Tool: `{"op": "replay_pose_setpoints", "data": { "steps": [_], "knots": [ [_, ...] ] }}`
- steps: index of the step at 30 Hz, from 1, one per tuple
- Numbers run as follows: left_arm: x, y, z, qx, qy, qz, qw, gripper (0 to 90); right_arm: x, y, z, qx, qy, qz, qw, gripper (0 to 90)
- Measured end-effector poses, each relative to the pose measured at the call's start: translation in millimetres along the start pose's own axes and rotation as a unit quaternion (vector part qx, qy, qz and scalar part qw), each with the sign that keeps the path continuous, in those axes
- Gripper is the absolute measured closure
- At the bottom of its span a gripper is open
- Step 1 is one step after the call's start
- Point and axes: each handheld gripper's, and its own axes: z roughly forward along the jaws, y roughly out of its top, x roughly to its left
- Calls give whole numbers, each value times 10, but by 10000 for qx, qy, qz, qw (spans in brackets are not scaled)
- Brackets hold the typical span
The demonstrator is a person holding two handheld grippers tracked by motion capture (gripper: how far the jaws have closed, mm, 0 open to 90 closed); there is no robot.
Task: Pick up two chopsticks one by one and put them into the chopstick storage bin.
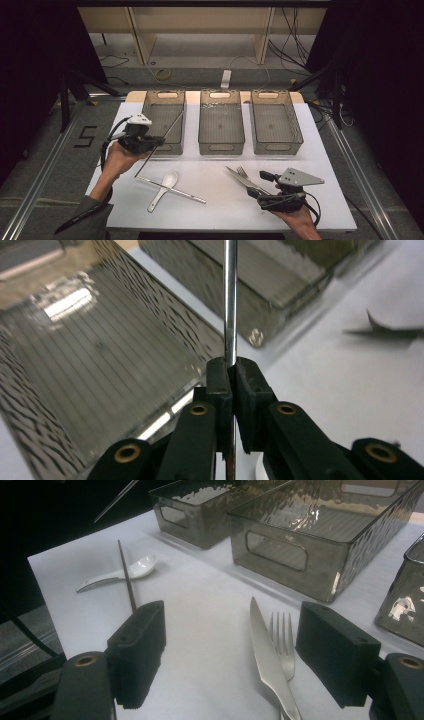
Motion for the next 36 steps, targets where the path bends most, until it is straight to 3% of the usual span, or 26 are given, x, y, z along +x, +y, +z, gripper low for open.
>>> {"op": "replay_pose_setpoints", "data": {
  "steps": [7,19,22,30,32,36],
  "knots": [
    [202,260,-84,-298,264,-238,9989,848,4,-1,1,6,19,-2,10000,287],
    [496,520,41,-563,594,-531,9952,848,5,1,-1,3,41,8,10000,283],
    [557,566,88,-621,672,-520,9944,848,7,2,0,-13,48,11,10000,282],
    [693,600,239,-706,891,-506,9922,848,4,9,-17,-124,9,49,9999,246],
    [717,587,260,-768,865,-588,9915,848,2,10,-24,-165,5,59,9998,238],
    [731,545,331,-794,898,-471,9917,848,0,16,-35,-248,4,53,9997,229]
  ]
}}
